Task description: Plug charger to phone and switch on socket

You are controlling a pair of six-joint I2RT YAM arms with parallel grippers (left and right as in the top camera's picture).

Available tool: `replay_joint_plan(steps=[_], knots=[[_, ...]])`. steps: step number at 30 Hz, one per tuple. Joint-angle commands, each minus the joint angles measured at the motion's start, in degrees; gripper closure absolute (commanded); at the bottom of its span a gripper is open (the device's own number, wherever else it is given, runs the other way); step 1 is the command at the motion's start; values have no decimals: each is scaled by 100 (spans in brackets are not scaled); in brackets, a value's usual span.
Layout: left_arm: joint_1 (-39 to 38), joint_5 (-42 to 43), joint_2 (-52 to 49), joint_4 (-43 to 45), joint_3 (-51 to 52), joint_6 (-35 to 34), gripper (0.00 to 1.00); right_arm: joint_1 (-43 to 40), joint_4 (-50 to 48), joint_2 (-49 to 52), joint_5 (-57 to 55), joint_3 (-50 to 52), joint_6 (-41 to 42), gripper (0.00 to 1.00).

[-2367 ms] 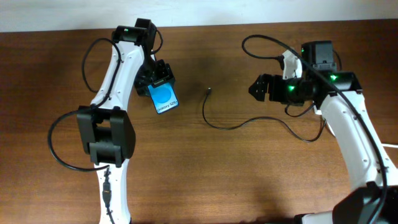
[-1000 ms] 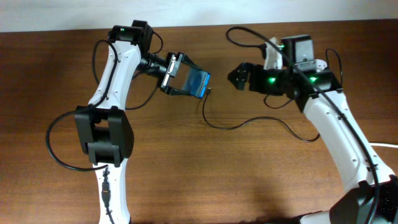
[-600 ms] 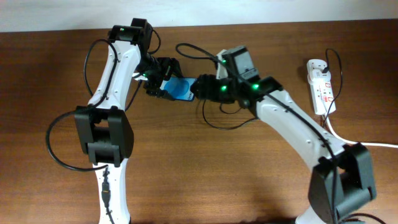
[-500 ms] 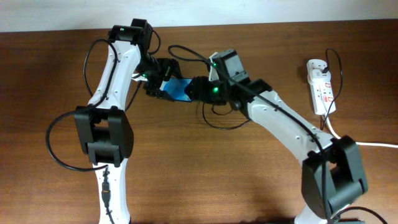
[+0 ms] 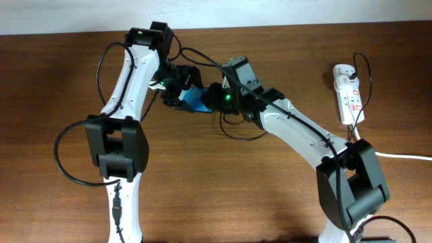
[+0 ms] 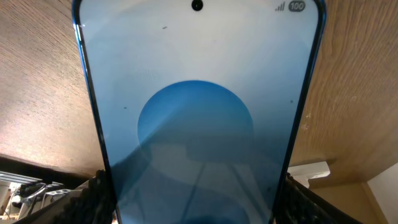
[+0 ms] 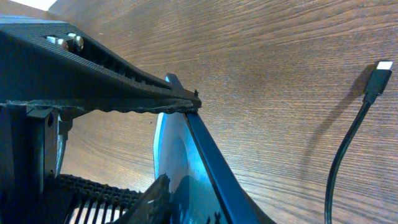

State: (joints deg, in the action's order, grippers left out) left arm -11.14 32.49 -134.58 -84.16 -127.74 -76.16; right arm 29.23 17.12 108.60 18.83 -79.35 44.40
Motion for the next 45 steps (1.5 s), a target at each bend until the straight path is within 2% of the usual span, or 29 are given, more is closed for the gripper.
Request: replay_joint_plan(steps=[1,6,7,14,16,21,22,24,26,29,31,33,35,36,38,43,45], knots=[[-114,114,35,-31,-146,-37,100,116,-46,55,-31,-107,-37,75],[-111,114,35,-28,-146,-37,100,125,-26,55,-20,-107,-33,89],[-109,114,35,-31,-146,-37,100,125,-22,55,-4,-107,11,96],[-59,63,35,-31,-146,76,100,-278,48,-39,0,-109,7,96],[17,63,35,-31,-146,619,100,-579,175,-208,44,-109,-92,96],[118,116,35,494,-146,3407,100,-1541,485,-970,612,-109,-702,96],[118,129,35,535,-146,4260,100,-1720,529,-1191,745,-109,-811,96],[120,693,35,590,-146,5458,100,-2168,767,-1834,968,-109,-1069,96],[118,1224,35,778,-146,6081,100,-2647,1283,-2496,975,-109,-1152,96],[120,1808,35,1095,-146,6616,86,-3534,1834,-3501,1908,-81,-1622,96],[120,2039,35,1139,-146,6937,77,-4017,1773,-3917,2695,326,-1652,96],[122,2149,35,1150,-146,6964,68,-4271,1185,-4105,3128,1086,-1263,96],[129,2406,35,1233,-146,6961,66,-4295,-835,-4068,3136,2498,286,96],[129,2667,35,1303,-146,6961,66,-4212,-2293,-3934,2789,3318,1464,96],[129,3084,35,1392,-146,6961,64,-3877,-4085,-3467,1985,4057,3045,96],[131,4135,35,1692,-146,6870,63,-2437,-6994,-1506,262,3956,5407,96],[153,4214,35,1851,-146,6647,60,-2120,-7012,-1163,-52,3670,5447,96]])
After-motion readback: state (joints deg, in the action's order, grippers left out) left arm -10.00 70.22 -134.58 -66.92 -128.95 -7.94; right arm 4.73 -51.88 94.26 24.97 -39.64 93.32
